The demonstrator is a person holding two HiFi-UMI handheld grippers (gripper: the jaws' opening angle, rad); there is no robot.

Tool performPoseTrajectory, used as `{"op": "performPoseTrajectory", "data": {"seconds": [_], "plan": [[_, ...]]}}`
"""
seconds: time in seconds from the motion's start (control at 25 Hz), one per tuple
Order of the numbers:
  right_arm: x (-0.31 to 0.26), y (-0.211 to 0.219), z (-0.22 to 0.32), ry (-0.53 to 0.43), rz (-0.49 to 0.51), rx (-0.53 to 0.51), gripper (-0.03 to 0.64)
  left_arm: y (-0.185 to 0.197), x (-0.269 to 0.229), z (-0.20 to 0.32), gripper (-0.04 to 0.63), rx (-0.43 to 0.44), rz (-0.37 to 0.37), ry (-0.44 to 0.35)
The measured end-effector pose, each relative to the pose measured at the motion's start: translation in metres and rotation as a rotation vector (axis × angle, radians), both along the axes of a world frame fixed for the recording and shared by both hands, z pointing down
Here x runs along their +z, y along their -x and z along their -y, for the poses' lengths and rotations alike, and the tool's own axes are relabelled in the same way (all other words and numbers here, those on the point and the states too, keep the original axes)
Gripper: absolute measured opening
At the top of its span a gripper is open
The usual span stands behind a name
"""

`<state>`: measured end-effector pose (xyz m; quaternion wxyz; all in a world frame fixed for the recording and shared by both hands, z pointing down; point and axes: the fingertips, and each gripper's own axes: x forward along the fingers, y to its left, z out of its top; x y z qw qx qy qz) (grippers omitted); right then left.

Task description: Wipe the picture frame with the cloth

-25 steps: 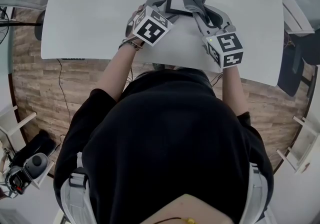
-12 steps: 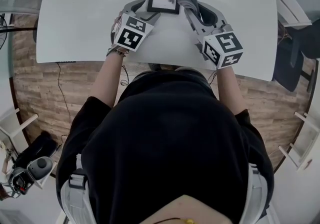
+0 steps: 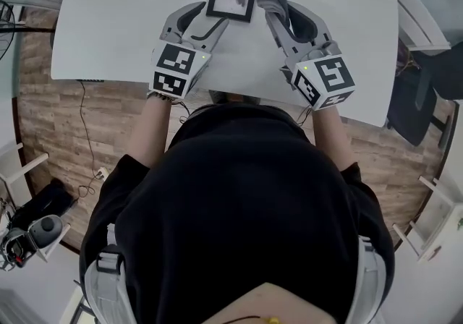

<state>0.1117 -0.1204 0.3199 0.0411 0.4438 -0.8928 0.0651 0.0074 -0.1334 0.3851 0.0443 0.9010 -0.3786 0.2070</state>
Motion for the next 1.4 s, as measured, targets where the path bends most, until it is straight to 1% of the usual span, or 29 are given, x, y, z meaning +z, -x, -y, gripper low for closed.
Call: {"op": "performPoseTrajectory", "data": {"seconds": [0.2,0.32,0.52,0.72,0.84,1.24,1.4], "plan": [[-0.024,-0.007,-0.002,-0.049,0.032,-0.008,0.097,0.0,-0.032,-0.007,0.212,-0.039,-0.053,-0.06],[-0.031,-0.011,-0.004,-0.066,0.042,-0.014,0.097,-0.004,-0.046,-0.01,0.202,-0.046,-0.067,-0.089],[-0.04,-0.02,-0.008,-0.091,0.046,-0.018,0.097,-0.01,-0.057,-0.012,0.152,-0.069,-0.064,-0.127],[-0.047,-0.038,-0.021,-0.112,0.034,-0.039,0.097,-0.029,-0.07,-0.024,0.099,-0.101,-0.103,-0.163],[-0.05,-0.045,-0.025,-0.124,0.039,-0.04,0.097,-0.034,-0.073,-0.029,0.07,-0.12,-0.113,-0.184],[-0.052,-0.045,-0.028,-0.143,0.052,-0.041,0.097,-0.026,-0.076,-0.034,0.028,-0.167,-0.142,-0.203],[-0.057,-0.044,-0.028,-0.156,0.063,-0.04,0.097,-0.027,-0.088,-0.034,0.014,-0.161,-0.157,-0.23]]}}
